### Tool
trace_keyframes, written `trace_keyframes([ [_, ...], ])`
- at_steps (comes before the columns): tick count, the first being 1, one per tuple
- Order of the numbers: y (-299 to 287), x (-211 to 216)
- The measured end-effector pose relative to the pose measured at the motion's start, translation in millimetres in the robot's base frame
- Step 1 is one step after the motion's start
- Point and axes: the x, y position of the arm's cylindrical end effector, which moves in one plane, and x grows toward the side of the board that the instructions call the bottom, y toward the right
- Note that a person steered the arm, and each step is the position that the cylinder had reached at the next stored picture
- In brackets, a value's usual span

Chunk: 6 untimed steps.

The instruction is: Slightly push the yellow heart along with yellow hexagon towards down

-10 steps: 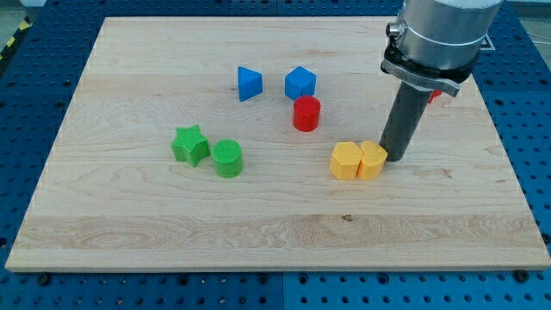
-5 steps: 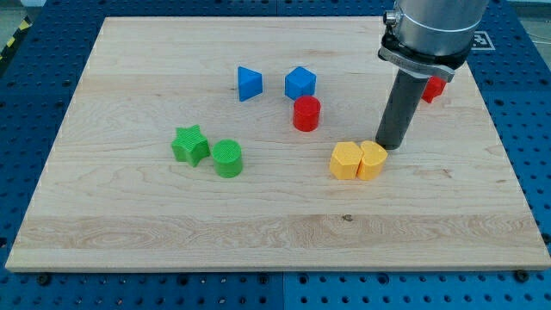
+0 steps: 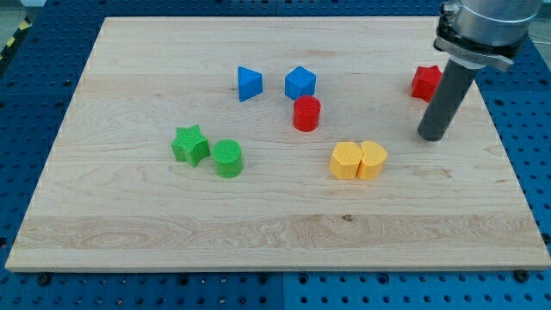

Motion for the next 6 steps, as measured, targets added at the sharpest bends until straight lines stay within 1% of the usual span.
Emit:
trace_keyframes([
  [3,7,0],
  [5,-9,0],
  [6,-27,0],
])
